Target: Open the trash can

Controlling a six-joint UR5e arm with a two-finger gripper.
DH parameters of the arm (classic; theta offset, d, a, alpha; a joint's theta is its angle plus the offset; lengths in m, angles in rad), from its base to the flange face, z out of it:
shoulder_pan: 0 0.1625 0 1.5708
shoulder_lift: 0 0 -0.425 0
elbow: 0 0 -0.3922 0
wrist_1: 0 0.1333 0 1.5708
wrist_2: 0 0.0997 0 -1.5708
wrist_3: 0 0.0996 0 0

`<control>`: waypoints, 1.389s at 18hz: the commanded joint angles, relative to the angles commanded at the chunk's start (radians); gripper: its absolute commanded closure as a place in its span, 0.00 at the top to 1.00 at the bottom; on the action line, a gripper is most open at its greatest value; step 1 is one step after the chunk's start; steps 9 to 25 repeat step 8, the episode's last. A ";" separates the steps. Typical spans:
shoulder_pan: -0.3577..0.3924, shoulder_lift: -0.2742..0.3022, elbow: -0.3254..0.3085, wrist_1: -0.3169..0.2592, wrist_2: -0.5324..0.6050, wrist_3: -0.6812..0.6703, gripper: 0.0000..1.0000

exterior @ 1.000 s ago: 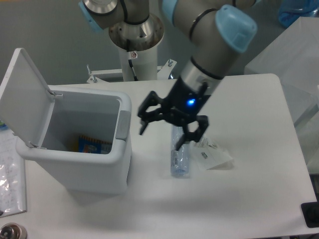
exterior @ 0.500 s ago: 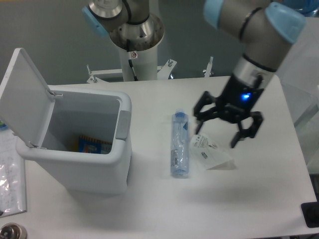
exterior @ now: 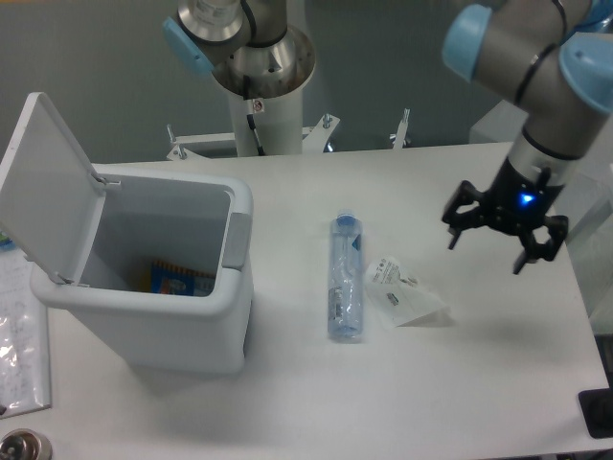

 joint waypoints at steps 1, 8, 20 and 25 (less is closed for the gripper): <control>-0.002 -0.008 0.009 0.000 0.009 0.028 1.00; -0.003 -0.011 0.017 -0.006 0.071 0.115 1.00; -0.003 -0.011 0.017 -0.006 0.071 0.115 1.00; -0.003 -0.011 0.017 -0.006 0.071 0.115 1.00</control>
